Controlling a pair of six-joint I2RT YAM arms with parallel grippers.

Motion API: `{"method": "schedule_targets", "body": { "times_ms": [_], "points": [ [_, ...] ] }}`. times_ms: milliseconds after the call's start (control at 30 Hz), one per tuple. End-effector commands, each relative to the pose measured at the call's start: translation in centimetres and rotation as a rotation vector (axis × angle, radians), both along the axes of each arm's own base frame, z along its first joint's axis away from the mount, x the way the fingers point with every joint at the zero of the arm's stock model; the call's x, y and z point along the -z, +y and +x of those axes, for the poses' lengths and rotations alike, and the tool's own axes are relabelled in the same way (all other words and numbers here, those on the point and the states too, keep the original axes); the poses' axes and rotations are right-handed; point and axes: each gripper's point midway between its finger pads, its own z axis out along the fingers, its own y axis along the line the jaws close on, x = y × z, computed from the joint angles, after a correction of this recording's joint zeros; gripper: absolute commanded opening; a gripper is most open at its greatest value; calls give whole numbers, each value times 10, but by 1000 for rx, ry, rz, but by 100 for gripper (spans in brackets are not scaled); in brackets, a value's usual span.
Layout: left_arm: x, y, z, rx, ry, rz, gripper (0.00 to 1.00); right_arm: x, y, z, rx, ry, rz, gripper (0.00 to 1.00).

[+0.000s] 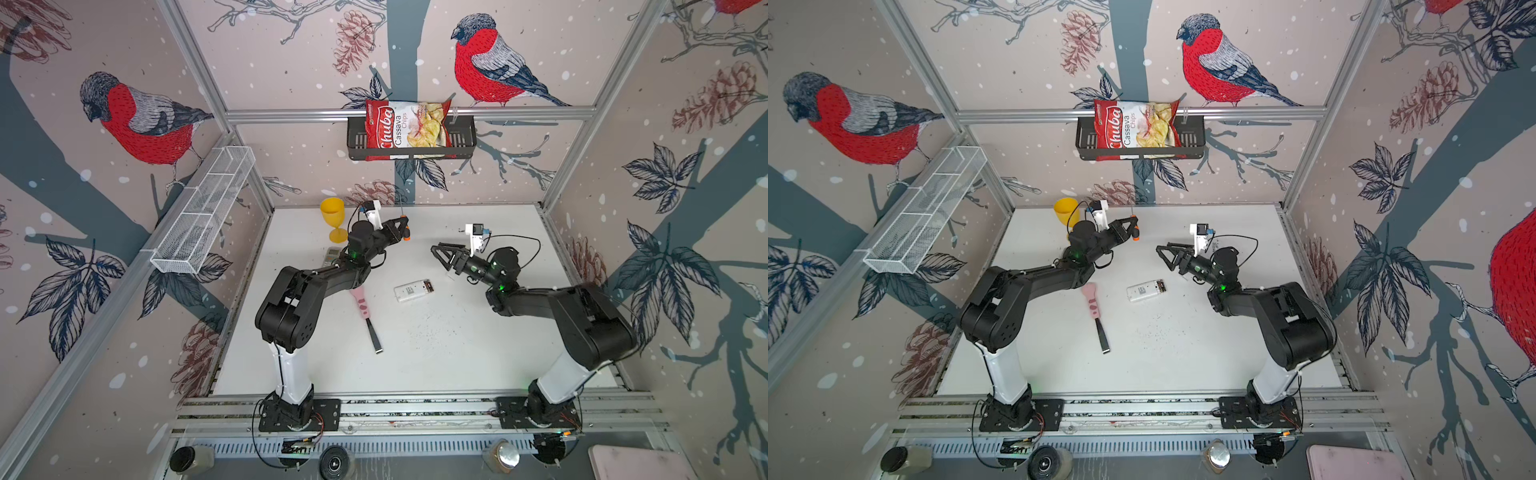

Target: Unload the batteries from the remote control

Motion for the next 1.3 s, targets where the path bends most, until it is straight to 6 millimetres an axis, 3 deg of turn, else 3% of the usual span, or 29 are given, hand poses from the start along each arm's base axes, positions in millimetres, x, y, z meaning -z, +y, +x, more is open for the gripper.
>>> {"method": "schedule_targets", "body": {
  "times_ms": [0, 333, 533, 900, 1267],
  "points": [
    [-45, 10, -12, 2, -137, -223, 0, -24, 15, -5, -65, -88, 71, 82],
    [-36, 33, -29, -53, -118, -360, 0, -13, 58, 29, -106, -37, 96, 77],
    [-35, 34, -32, -46, -122, -383, 0, -6, 82, 34, -145, -23, 104, 73],
    [-31, 31, -30, -49, -119, -372, 0, -6, 93, 37, -187, -18, 134, 62],
    [-29, 23, -34, -52, -126, -364, 0, -12, 100, 31, -241, -32, 180, 45]
  ]
}}
